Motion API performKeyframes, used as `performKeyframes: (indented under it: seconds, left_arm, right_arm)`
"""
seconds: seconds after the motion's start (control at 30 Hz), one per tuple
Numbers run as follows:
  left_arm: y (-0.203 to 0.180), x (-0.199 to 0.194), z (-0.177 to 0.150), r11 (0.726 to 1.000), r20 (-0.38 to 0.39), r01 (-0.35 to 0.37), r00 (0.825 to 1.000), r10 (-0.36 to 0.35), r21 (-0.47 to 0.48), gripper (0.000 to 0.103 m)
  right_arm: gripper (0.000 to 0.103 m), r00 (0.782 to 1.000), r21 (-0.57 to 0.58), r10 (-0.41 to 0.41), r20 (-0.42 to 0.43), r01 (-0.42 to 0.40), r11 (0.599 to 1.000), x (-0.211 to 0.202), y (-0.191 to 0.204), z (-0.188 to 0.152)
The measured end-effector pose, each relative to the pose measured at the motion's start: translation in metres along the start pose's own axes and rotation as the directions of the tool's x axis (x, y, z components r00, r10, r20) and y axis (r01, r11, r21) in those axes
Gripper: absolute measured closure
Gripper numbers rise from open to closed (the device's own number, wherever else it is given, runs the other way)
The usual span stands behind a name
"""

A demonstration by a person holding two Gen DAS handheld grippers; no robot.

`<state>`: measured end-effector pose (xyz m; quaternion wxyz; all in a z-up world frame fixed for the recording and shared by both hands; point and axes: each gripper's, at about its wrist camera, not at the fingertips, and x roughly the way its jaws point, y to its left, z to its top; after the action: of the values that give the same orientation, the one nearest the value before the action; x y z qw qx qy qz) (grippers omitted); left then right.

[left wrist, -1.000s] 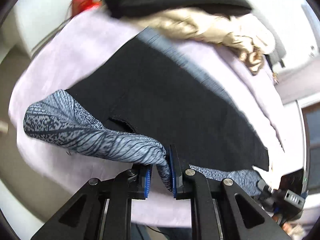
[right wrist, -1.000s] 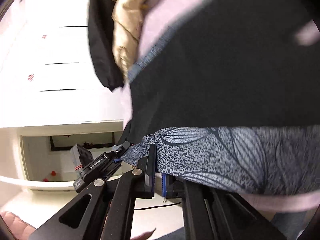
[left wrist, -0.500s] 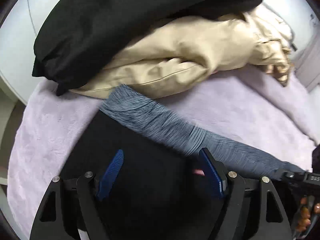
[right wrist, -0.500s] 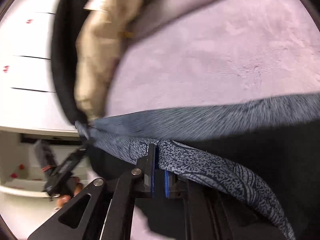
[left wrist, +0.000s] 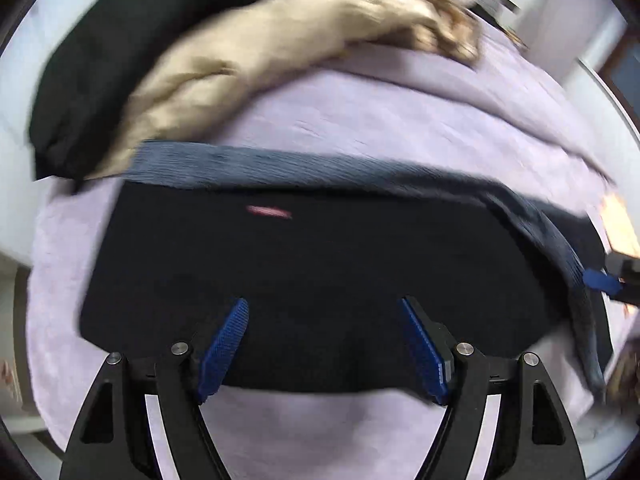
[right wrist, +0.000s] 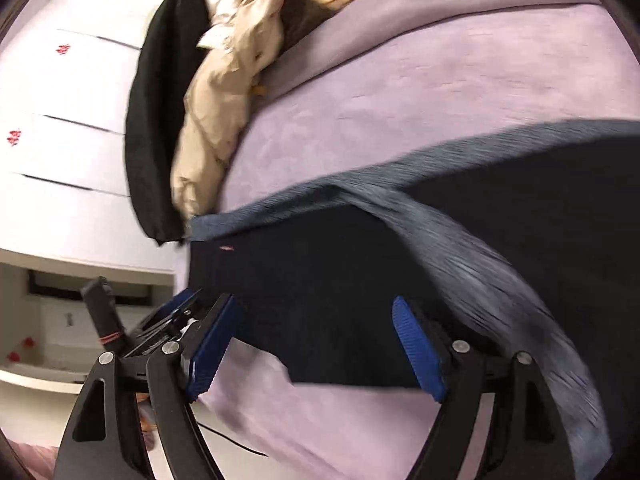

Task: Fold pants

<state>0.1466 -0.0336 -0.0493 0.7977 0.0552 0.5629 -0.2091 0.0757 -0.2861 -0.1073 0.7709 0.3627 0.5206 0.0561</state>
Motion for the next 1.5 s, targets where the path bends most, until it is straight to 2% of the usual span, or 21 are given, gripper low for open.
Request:
performKeyframes:
  seconds: [0.13,0.27,0.4,0.5,0.6,0.67,0.77,0.8,0.87,0.9,0.93,1.0,1.07,1.27,1.33,1.4,1.47,1.5]
  left_arm:
    - [-0.091,0.012,-0.017,0.985,-0.08,0.127,0.99,-0.119,0.115,0.025]
    - [-0.178,0.031,-0.027,0.962,-0.139,0.192,0.976,-0.166,0.195,0.025]
    - [-0.252,0.048,-0.04,0.952,-0.188,0.217,0.966,-0.178,0.217,0.025]
    - [-0.283,0.059,-0.041,0.947,-0.222,0.241,0.956,-0.194,0.214,0.025]
    - [-0.307,0.068,-0.042,0.947,-0.24,0.235,0.954,-0.181,0.22,0.025]
    - [-0.309,0.077,-0.039,0.951,-0.257,0.229,0.951,-0.172,0.21,0.025]
    - [-0.307,0.082,-0.042,0.954,-0.283,0.235,0.942,-0.177,0.186,0.025]
    - [-0.309,0.083,-0.043,0.955,-0.289,0.238,0.94,-0.181,0.177,0.025]
    - [-0.313,0.087,-0.044,0.956,-0.288,0.238,0.94,-0.181,0.174,0.025]
    - [-0.308,0.086,-0.044,0.955,-0.289,0.241,0.939,-0.184,0.173,0.025]
    - [-0.307,0.086,-0.042,0.954,-0.29,0.251,0.937,-0.197,0.164,0.025]
    - [-0.304,0.082,-0.032,0.949,-0.285,0.287,0.927,-0.243,0.127,0.025]
    - [-0.312,0.076,-0.018,0.946,-0.251,0.301,0.931,-0.264,0.123,0.025]
    - [-0.336,0.071,0.045,0.942,-0.129,0.3,0.951,-0.282,0.149,0.025]
    - [-0.346,0.075,0.072,0.946,-0.07,0.274,0.961,-0.266,0.171,0.025]
    - [-0.352,0.077,0.096,0.953,-0.02,0.247,0.969,-0.247,0.174,0.025]
    - [-0.345,0.075,0.12,0.962,0.027,0.227,0.972,-0.234,0.149,0.025]
    - [-0.34,0.073,0.129,0.967,0.047,0.215,0.974,-0.223,0.136,0.025]
  right_arm:
    - [0.02,0.995,0.155,-0.081,0.054,0.072,0.985,-0.064,-0.079,-0.037]
    - [0.02,0.984,0.294,-0.166,0.069,0.139,0.945,-0.117,-0.158,-0.082]
    - [0.02,0.981,0.413,-0.19,0.048,0.154,0.898,-0.151,-0.225,-0.123]
    - [0.024,0.991,0.478,-0.123,0.044,0.087,0.874,-0.162,-0.26,-0.15]
    - [0.029,1.0,0.533,0.01,0.019,-0.019,0.846,-0.151,-0.288,-0.166]
    - [0.035,0.998,0.554,0.059,0.007,-0.053,0.831,-0.143,-0.293,-0.172]
    - [0.038,0.985,0.569,0.169,0.027,-0.154,0.808,-0.137,-0.299,-0.182]
    - [0.044,0.98,0.577,0.198,0.023,-0.175,0.798,-0.133,-0.299,-0.184]
    - [0.065,0.973,0.595,0.232,0.018,-0.196,0.78,-0.126,-0.297,-0.187]
    - [0.09,0.974,0.594,0.225,0.016,-0.191,0.782,-0.125,-0.296,-0.188]
    - [0.092,0.974,0.59,0.222,0.039,-0.202,0.782,-0.129,-0.294,-0.187]
    - [0.092,0.961,0.571,0.247,0.125,-0.273,0.774,-0.145,-0.288,-0.178]
    - [0.092,0.948,0.543,0.261,0.182,-0.318,0.777,-0.161,-0.283,-0.161]
    - [0.092,0.899,0.362,0.302,0.318,-0.409,0.838,-0.208,-0.271,-0.051]
    - [0.092,0.899,0.319,0.282,0.335,-0.39,0.864,-0.216,-0.275,-0.002]
    - [0.092,0.909,0.306,0.246,0.337,-0.353,0.884,-0.216,-0.285,0.044]
    - [0.089,0.923,0.315,0.224,0.313,-0.323,0.892,-0.208,-0.296,0.075]
    - [0.087,0.938,0.322,0.195,0.286,-0.285,0.903,-0.201,-0.304,0.091]
